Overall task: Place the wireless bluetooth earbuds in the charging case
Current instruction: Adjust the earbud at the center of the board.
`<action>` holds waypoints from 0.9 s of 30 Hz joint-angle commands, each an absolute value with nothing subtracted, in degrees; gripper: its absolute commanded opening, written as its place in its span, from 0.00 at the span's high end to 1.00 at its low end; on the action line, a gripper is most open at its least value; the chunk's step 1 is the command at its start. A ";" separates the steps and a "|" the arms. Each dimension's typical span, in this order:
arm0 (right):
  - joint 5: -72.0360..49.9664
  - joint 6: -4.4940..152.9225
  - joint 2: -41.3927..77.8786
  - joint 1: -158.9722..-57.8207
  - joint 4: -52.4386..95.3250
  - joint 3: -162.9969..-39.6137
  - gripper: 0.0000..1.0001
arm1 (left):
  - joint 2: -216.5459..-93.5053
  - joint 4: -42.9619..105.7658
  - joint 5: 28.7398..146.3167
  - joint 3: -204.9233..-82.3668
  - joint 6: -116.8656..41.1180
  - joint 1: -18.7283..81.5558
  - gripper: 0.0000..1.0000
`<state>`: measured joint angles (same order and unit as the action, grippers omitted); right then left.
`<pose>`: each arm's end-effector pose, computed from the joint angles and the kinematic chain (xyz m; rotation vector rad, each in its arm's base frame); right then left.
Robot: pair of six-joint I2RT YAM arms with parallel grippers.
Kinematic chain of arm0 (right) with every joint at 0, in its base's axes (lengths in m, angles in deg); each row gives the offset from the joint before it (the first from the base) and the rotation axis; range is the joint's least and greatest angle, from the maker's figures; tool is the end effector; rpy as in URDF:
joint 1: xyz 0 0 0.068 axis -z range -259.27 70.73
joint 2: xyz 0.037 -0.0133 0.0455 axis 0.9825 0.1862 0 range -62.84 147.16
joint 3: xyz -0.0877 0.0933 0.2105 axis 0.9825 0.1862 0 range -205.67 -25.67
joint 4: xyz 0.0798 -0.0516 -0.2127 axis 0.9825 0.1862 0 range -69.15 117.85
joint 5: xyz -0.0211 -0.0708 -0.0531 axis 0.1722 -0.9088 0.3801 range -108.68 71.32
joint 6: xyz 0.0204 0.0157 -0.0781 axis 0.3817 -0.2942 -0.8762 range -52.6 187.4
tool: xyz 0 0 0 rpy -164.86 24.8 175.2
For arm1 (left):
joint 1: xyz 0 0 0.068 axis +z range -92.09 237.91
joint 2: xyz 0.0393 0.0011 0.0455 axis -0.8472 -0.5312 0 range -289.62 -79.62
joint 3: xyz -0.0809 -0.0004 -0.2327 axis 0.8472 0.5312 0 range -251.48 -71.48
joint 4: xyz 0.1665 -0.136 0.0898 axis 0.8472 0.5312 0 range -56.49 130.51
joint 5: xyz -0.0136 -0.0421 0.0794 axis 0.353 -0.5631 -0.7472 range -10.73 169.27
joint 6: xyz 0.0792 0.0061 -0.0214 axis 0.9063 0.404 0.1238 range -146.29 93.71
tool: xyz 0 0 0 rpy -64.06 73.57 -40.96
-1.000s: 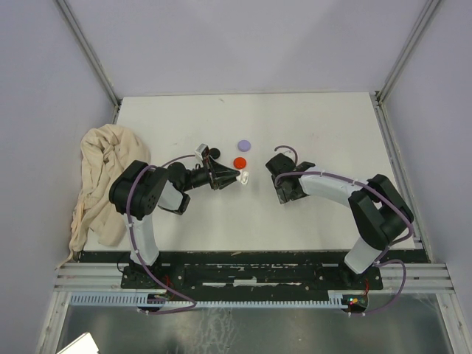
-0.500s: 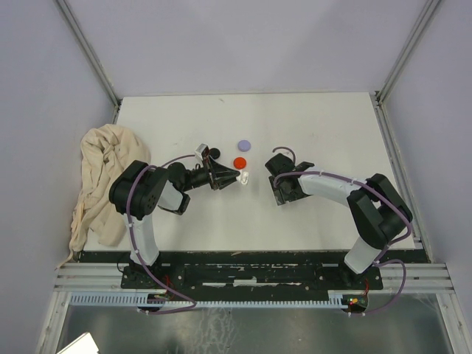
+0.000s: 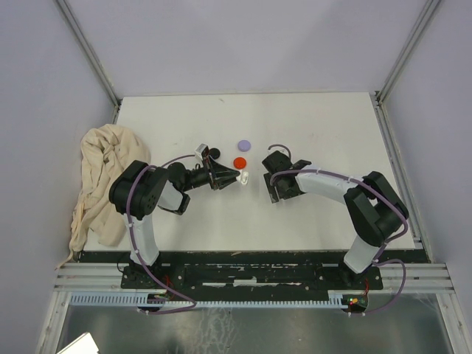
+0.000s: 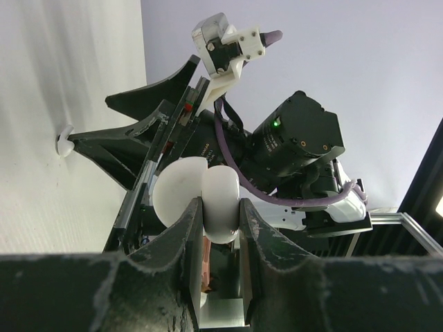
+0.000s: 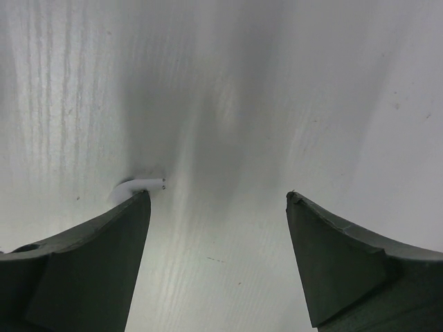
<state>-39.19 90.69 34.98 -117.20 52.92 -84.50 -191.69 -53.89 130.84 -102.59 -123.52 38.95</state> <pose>0.2539 0.1661 0.1262 -0.2606 2.6607 -0.1891 0.2840 -0.1569 0.1437 -0.3732 1.9707 -2.1270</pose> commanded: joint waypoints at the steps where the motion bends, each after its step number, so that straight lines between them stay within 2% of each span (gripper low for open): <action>1: -38.63 90.81 35.57 -117.74 50.80 -86.88 0.13 | -191.50 -65.62 132.09 -102.51 -121.39 39.37 0.97; 11: -40.64 91.12 32.20 -117.89 50.57 -86.76 0.13 | -191.21 -65.57 132.31 -102.64 -122.56 39.79 0.97; 19: -39.62 87.61 25.00 -117.86 61.66 -93.10 0.13 | -188.32 -65.49 128.99 -104.26 -129.77 40.94 0.97; 27: -35.49 84.12 21.62 -117.90 66.53 -91.21 0.14 | -186.98 -65.43 127.14 -102.30 -132.90 40.71 0.97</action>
<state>-37.88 86.95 23.18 -117.53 62.93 -91.56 -189.90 -53.89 128.59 -102.98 -129.23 40.81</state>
